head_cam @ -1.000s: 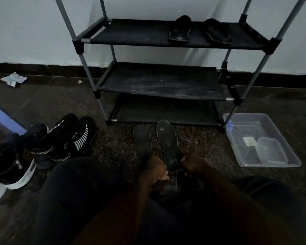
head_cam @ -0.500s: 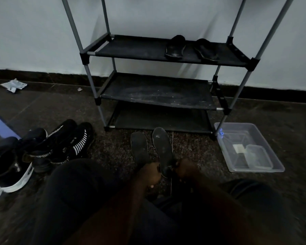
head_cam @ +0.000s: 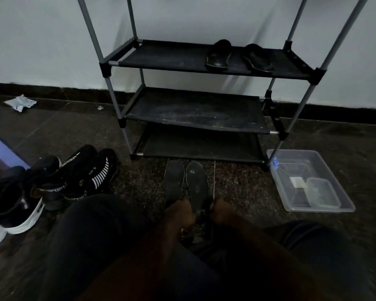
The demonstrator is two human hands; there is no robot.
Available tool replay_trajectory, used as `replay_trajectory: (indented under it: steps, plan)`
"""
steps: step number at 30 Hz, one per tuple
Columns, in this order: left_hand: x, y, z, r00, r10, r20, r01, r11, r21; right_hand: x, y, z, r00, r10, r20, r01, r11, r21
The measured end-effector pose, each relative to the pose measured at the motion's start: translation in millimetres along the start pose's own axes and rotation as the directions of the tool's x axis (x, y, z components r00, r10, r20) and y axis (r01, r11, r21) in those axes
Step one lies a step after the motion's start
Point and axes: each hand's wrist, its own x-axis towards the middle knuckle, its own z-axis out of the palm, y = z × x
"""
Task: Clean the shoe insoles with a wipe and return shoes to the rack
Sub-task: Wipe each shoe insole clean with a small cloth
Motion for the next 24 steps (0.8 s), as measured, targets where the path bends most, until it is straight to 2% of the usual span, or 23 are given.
replay_trajectory:
  steps: [2, 4, 6, 8, 11, 14, 16, 19, 24]
  plan:
    - [-1.3, 4.9, -4.9, 0.999, -0.038, 0.011, 0.038, 0.999, 0.011, -5.4, -8.1, -4.7, 1.0, 0.029, -0.003, -0.029, 1.0, -0.01]
    - [-1.0, 11.5, -16.6, 0.996, -0.081, -0.021, 0.081, 0.997, -0.015, -4.6, -13.3, -14.1, 1.0, 0.01, -0.026, -0.006, 0.992, 0.125]
    - [6.1, 25.3, -42.4, 0.99, -0.086, -0.114, 0.082, 0.996, -0.041, 1.7, -16.2, -37.7, 0.996, 0.028, -0.089, -0.005, 0.968, 0.251]
    - [15.1, 46.7, -79.5, 0.969, -0.026, -0.245, -0.01, 0.989, -0.145, 7.3, -24.6, -78.8, 0.964, -0.006, -0.265, 0.095, 0.941, 0.324]
    - [20.1, 98.1, -153.8, 0.881, 0.051, -0.47, -0.244, 0.901, -0.359, -0.5, -50.6, -165.3, 0.849, 0.043, -0.527, 0.284, 0.803, 0.523]
    - [23.4, 154.3, -221.9, 0.814, 0.04, -0.579, -0.389, 0.777, -0.494, -9.4, -79.5, -242.4, 0.765, 0.125, -0.632, 0.419, 0.649, 0.635]
    - [36.1, 182.1, -252.4, 0.815, 0.001, -0.58, -0.408, 0.712, -0.572, -5.2, -92.8, -274.7, 0.742, 0.155, -0.653, 0.464, 0.584, 0.666]
    - [59.8, 202.7, -276.7, 0.87, -0.089, -0.484, -0.326, 0.633, -0.702, 8.0, -104.2, -297.4, 0.757, 0.206, -0.62, 0.476, 0.476, 0.74]
    - [85.3, 206.3, -280.6, 0.918, -0.158, -0.365, -0.211, 0.583, -0.784, 26.2, -111.3, -301.6, 0.742, 0.267, -0.615, 0.488, 0.414, 0.768]
